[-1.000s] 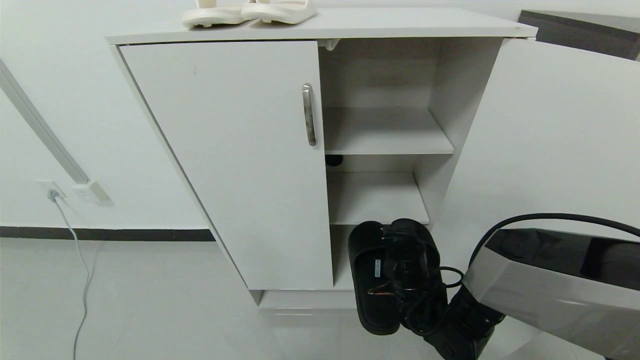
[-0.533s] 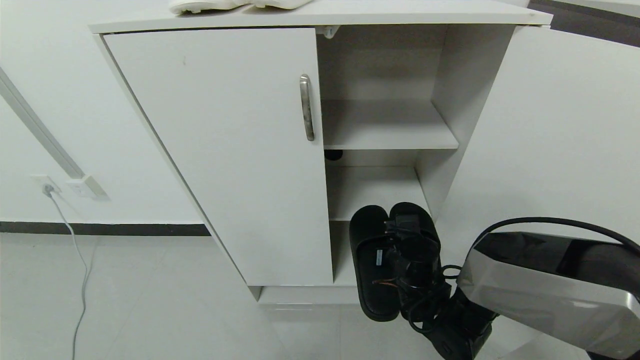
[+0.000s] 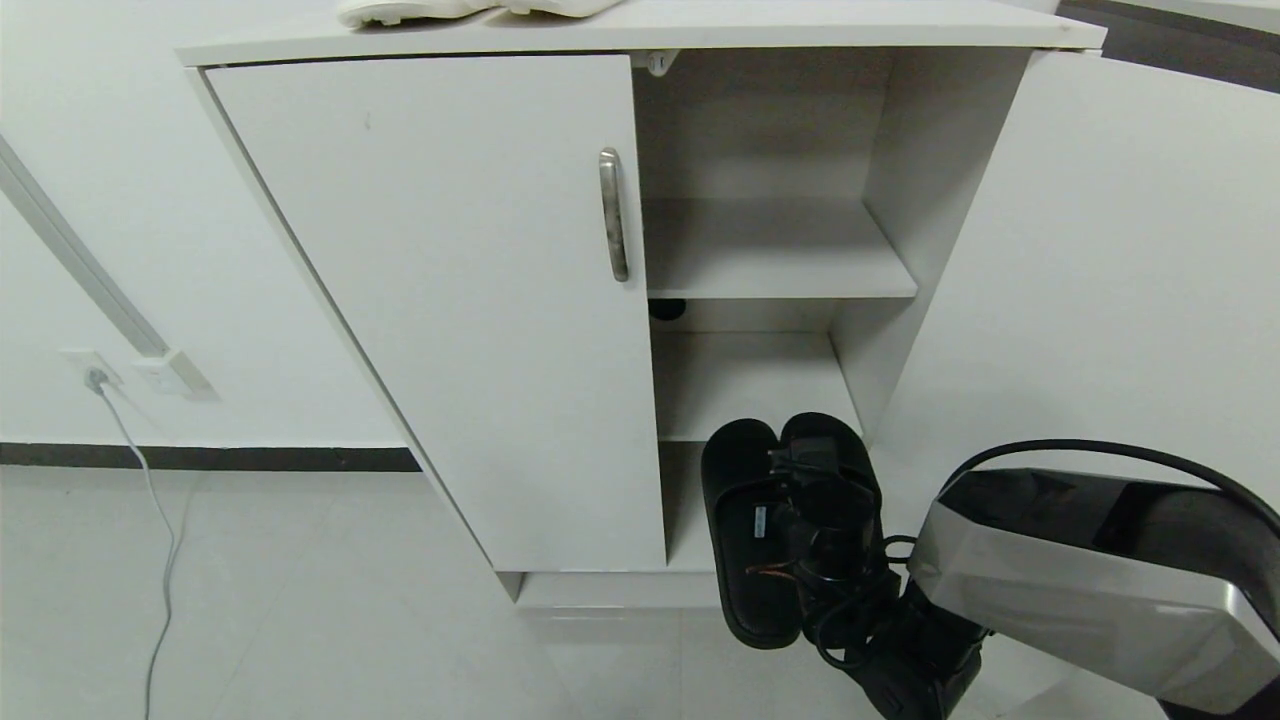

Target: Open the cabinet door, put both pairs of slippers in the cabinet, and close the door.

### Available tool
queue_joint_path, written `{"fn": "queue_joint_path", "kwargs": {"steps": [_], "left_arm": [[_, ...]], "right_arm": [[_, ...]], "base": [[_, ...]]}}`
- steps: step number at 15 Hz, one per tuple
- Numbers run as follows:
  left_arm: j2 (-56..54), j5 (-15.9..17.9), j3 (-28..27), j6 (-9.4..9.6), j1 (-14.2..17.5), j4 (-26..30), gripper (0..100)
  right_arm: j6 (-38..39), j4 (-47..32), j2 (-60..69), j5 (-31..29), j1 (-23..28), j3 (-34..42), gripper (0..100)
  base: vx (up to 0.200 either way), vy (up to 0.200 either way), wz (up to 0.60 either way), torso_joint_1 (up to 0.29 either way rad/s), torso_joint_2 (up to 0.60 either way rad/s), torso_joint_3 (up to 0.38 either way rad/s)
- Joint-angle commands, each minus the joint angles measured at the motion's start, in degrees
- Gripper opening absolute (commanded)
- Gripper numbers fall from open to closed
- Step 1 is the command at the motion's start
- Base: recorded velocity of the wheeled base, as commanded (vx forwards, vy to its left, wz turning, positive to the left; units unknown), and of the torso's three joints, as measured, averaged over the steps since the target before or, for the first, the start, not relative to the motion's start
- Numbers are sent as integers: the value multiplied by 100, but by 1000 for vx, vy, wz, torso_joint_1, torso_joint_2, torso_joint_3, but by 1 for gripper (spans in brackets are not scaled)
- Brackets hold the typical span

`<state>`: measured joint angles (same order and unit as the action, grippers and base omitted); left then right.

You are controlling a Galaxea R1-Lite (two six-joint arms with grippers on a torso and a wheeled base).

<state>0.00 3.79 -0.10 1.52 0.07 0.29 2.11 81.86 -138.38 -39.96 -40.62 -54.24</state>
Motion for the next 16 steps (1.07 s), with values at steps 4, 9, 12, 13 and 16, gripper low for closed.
{"fn": "queue_joint_path", "kwargs": {"steps": [4,9,12,13,16], "left_arm": [[9,-1,1,6,1,6,0],[9,-1,1,6,1,-3,0],[9,-1,1,-3,1,-3,0],[9,-1,1,-3,1,-3,0],[9,-1,1,-12,1,-3,0]], "right_arm": [[0,-3,-14,-3,10,-17,0],[-114,-39,-58,217,10,-87,0],[-123,-91,-146,428,116,-351,0],[-123,-197,-181,428,151,-509,0],[9,-821,-234,428,239,-1045,0]], "base": [[200,0,0,-2,2,1],[200,0,0,3,1,-1],[67,0,0,1,-4,-1],[0,0,0,0,0,0],[0,0,0,0,0,0]]}}
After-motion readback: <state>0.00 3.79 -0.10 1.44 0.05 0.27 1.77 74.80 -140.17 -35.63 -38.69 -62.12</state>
